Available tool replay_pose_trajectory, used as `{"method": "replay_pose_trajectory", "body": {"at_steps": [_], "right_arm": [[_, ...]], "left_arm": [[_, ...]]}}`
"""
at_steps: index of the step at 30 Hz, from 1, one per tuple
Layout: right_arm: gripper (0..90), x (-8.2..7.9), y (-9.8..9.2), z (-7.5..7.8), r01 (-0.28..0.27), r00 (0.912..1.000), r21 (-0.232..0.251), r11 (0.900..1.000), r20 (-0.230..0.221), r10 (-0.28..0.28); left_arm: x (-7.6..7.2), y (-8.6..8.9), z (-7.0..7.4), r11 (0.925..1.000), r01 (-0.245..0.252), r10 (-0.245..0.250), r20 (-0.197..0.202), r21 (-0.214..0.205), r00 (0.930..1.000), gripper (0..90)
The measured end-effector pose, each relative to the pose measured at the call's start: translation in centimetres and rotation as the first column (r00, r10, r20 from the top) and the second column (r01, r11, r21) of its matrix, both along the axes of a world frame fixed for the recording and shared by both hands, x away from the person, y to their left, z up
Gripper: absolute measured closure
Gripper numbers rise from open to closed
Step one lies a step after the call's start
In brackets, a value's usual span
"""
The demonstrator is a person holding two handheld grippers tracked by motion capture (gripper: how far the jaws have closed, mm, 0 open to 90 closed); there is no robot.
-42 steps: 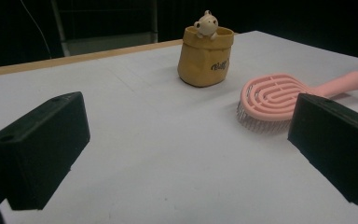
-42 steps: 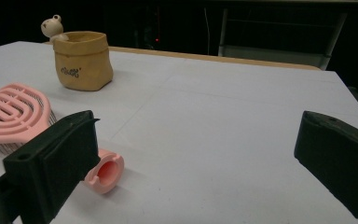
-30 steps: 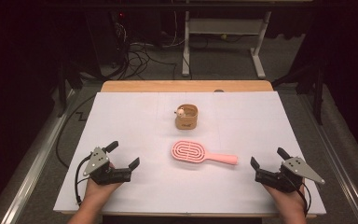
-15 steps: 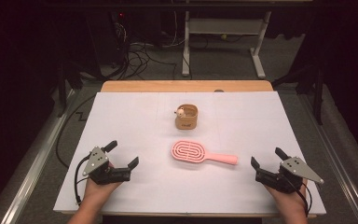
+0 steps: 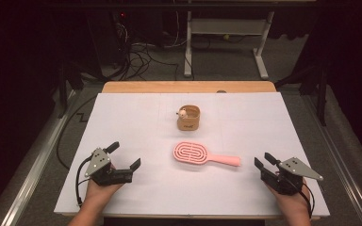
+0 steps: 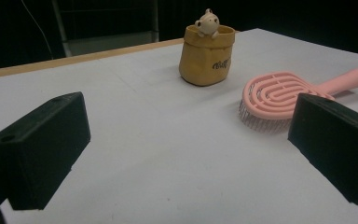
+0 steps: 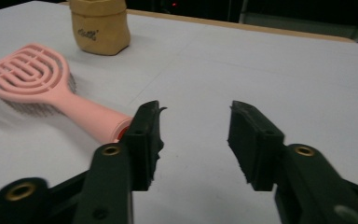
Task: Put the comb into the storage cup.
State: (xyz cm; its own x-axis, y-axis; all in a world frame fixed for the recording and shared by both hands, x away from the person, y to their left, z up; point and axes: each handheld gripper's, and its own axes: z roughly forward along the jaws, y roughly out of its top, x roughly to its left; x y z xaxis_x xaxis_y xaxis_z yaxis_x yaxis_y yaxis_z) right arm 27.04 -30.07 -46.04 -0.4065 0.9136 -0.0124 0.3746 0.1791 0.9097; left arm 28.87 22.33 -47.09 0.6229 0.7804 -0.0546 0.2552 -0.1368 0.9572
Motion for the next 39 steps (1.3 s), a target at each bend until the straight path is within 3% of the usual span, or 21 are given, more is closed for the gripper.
{"method": "replay_pose_trajectory", "body": {"at_steps": [3, 9, 15, 20, 22, 26, 39], "right_arm": [[60.7, 0.0, 0.1, 0.0, 0.000, 0.9999, -0.007, 1.0000, -0.012, 0.000], [89.9, 0.4, 0.1, 0.1, -0.065, 0.9957, 0.038, 0.9971, -0.063, 0.067], [90.0, 1.9, 1.5, 0.5, -0.106, 0.9896, 0.025, 0.9940, -0.095, 0.108], [90.0, 4.1, 4.4, 1.0, -0.156, 0.9825, -0.064, 0.9857, -0.112, 0.148], [90.0, 4.9, 5.3, 1.0, -0.161, 0.9800, -0.090, 0.9829, -0.133, 0.148], [90.0, 6.4, 5.7, 0.7, -0.176, 0.9690, -0.096, 0.9797, -0.193, 0.155], [90.0, 6.0, 5.2, 0.1, -0.237, 0.9483, -0.091, 0.9671, -0.237, 0.210]], "left_arm": [[0.0, 0.0, 0.0, 1.0000, 0.001, -0.001, -0.002, 0.000, 1.0000, 0.0], [0.1, 0.0, 0.0, 0.9999, 0.006, -0.006, -0.009, -0.011, 0.9999, 0.0], [0.1, -0.4, -0.2, 0.9998, 0.020, -0.020, -0.019, 0.002, 0.9996, 0.0], [0.0, -0.4, -0.1, 0.9997, 0.021, -0.021, -0.016, -0.009, 0.9996, 0.0], [0.1, -0.4, -0.2, 0.9998, 0.017, -0.017, -0.023, -0.013, 0.9996, 0.0], [0.1, -0.3, -0.3, 0.9997, 0.021, -0.021, -0.025, -0.011, 0.9995, 0.0], [0.2, -0.2, -0.3, 0.9995, 0.021, -0.022, -0.027, -0.025, 0.9994, 0.0]]}}
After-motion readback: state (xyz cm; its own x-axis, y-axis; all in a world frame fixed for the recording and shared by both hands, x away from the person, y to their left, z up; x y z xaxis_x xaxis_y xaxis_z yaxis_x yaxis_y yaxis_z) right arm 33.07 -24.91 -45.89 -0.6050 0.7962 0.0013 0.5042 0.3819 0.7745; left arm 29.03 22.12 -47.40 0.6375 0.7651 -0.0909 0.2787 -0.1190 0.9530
